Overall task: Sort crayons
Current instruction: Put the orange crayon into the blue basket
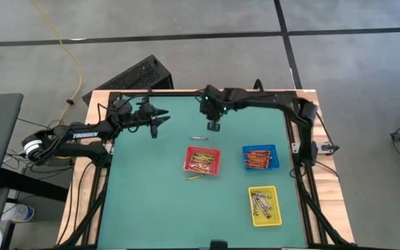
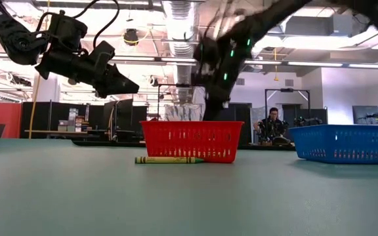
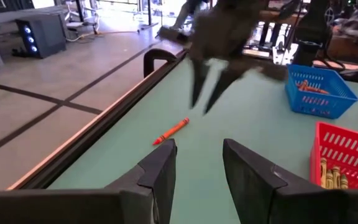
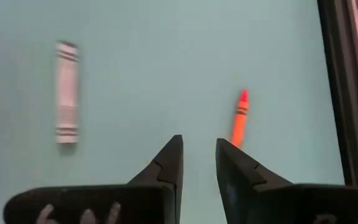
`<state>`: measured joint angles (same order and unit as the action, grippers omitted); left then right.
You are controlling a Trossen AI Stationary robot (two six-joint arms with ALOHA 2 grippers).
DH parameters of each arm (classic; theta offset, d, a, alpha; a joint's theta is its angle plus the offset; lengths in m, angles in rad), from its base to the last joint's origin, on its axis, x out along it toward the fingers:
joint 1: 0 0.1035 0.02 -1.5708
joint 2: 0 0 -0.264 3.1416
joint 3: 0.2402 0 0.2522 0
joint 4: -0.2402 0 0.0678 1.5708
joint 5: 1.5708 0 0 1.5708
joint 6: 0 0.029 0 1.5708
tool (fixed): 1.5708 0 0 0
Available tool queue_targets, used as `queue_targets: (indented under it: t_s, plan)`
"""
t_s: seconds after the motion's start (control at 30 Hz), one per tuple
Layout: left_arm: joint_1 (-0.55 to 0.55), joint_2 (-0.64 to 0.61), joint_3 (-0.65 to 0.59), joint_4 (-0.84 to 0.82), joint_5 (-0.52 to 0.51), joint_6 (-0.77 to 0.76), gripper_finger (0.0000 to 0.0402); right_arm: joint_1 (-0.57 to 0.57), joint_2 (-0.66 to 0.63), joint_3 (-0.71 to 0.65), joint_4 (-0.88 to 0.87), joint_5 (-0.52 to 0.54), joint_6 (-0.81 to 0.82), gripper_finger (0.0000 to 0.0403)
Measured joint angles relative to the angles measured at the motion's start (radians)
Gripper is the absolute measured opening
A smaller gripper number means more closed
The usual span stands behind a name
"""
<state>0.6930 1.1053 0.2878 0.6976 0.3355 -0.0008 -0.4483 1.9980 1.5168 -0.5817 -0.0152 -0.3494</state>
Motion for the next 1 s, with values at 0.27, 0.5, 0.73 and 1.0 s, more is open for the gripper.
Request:
queue_targets:
  t_s: [0.27, 0.5, 0.73, 1.0]
  plan:
    - [0.0, 0.0, 0.0, -0.017, 0.0, 0.037, 0.0121, -0.107, 0.083, 0.039, -0.016, -0.039, -0.027, 0.0087]
    - [0.0, 0.0, 0.0, -0.004, -0.002, 0.045, 0.0121, -0.118, 0.086, 0.023, -0.011, -0.089, -0.028, 0.0087]
    - [0.0, 0.0, 0.0, 0.0, -0.002, 0.054, 0.0121, -0.126, 0.15, 0.024, -0.002, -0.091, -0.023, 0.0087]
    - [0.0, 0.0, 0.0, -0.005, -0.002, 0.065, 0.0121, -0.123, 0.187, 0.03, -0.025, -0.042, -0.023, 0.0065]
